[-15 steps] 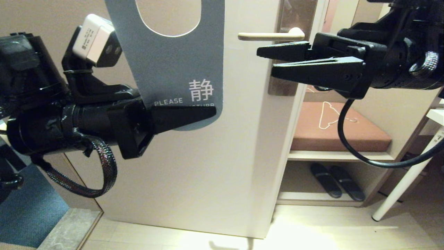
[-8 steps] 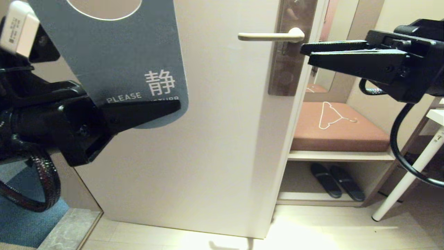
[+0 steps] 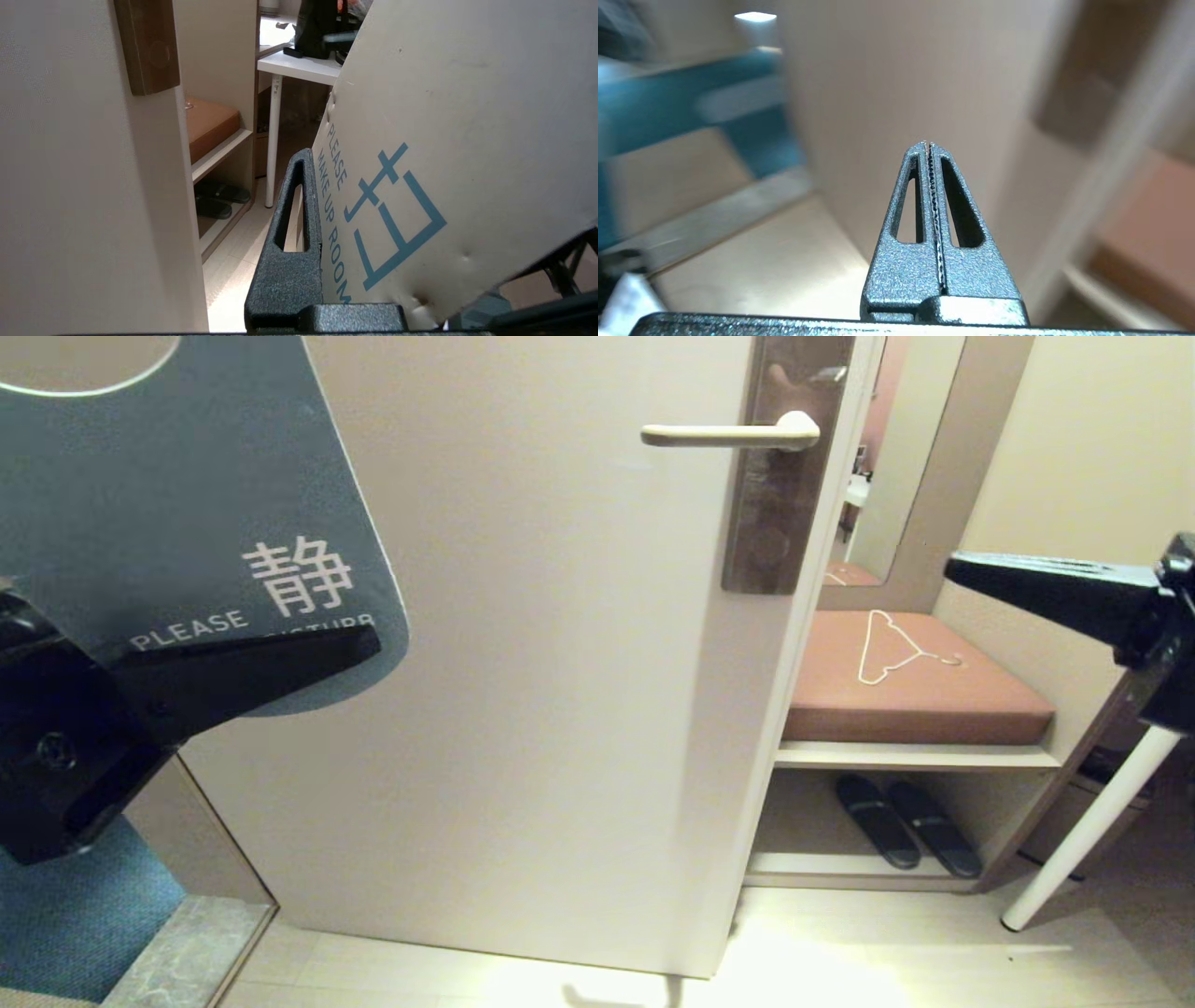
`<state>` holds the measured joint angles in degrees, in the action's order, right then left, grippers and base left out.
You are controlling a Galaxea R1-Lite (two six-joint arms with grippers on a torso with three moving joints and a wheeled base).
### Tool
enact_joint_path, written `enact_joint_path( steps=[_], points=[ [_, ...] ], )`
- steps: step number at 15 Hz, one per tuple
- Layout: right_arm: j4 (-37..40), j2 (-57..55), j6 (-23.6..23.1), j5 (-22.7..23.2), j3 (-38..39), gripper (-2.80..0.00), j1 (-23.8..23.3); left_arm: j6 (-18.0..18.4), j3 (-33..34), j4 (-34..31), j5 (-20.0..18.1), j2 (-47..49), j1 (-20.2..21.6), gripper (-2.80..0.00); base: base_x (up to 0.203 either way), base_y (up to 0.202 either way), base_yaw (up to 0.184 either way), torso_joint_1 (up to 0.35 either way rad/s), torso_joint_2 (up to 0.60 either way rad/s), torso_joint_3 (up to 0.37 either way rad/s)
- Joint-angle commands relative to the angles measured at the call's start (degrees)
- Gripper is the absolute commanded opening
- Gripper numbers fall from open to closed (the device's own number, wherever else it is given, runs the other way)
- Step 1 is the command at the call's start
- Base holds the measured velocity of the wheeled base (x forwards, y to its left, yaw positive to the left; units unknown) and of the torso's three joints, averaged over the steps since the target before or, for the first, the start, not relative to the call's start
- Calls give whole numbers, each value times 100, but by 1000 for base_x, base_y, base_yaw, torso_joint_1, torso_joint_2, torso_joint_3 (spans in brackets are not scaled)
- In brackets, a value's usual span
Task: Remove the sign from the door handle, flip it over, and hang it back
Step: Hang the sign back with the other side facing out
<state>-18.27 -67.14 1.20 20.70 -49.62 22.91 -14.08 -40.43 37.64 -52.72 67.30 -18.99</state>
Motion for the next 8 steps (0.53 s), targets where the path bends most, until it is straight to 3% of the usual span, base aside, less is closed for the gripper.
enact_joint_path(
  steps=[1,3,5,8],
  points=[
    [-9,1037,-5,-625,909,-280,-2,-14,156,17,-20,-316,21,-280,0,0,0,0,0,0],
    [-5,1673,5,-1349,1812,-280,-307,-15,292,-1,-27,-479,92,-280,0,0,0,0,0,0],
    [-44,2144,32,-1933,2546,-280,-1005,-14,444,-58,-36,-630,187,-280,0,0,0,0,0,0],
    [-78,2868,36,-2254,3479,-280,-2116,-8,669,-209,-30,-919,283,-280,0,0,0,0,0,0]
  ],
)
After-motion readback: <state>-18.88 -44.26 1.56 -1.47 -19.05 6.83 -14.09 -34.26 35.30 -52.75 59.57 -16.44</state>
